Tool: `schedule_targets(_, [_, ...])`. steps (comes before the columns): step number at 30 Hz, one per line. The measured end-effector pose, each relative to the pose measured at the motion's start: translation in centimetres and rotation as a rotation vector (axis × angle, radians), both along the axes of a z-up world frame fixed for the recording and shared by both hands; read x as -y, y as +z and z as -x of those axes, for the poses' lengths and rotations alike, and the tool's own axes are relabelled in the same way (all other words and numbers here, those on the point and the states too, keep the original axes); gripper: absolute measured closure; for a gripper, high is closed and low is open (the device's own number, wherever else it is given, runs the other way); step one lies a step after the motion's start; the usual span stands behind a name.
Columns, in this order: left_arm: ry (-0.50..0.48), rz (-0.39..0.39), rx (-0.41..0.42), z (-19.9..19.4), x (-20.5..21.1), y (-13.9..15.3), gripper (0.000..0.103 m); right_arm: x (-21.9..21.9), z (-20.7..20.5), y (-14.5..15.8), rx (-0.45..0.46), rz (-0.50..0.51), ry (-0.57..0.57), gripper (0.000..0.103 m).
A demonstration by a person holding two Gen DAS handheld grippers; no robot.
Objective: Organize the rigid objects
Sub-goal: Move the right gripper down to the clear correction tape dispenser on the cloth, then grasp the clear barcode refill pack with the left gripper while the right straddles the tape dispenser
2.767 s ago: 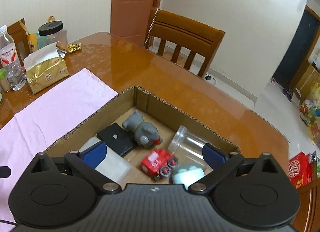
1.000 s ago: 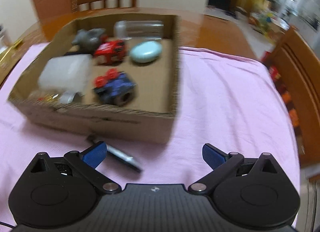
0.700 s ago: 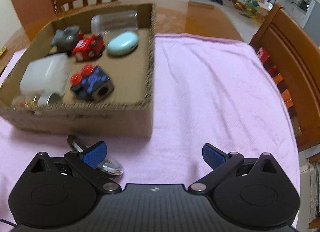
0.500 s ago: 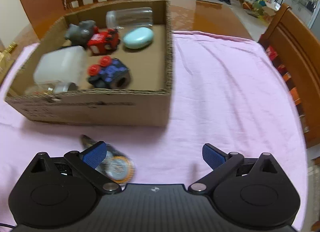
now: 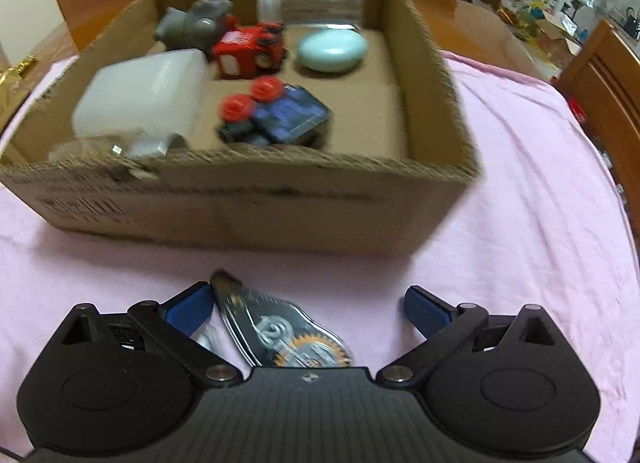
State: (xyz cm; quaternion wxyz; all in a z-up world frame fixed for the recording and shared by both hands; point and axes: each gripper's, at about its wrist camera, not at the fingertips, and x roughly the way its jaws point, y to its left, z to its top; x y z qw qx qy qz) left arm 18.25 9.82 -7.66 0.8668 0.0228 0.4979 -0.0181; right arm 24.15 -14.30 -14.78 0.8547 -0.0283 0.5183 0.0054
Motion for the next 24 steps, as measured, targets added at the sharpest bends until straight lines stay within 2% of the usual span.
schedule_targets(9, [-0.021, 0.03, -0.024, 0.0, 3.4, -0.8, 0.006, 5.3, 2.2, 0.1, -0.019, 0.004, 0.038, 0.0])
schedule_targets(18, [-0.108, 0.09, -0.062, -0.9, 9.7, -3.0, 0.006, 8.1, 4.3, 0.0, 0.047, 0.0, 0.191, 0.0])
schedule_targets(24, [-0.149, 0.066, -0.049, -1.9, 13.6, -4.2, 0.006, 8.8, 5.5, 0.0, 0.078, -0.005, 0.236, 0.0])
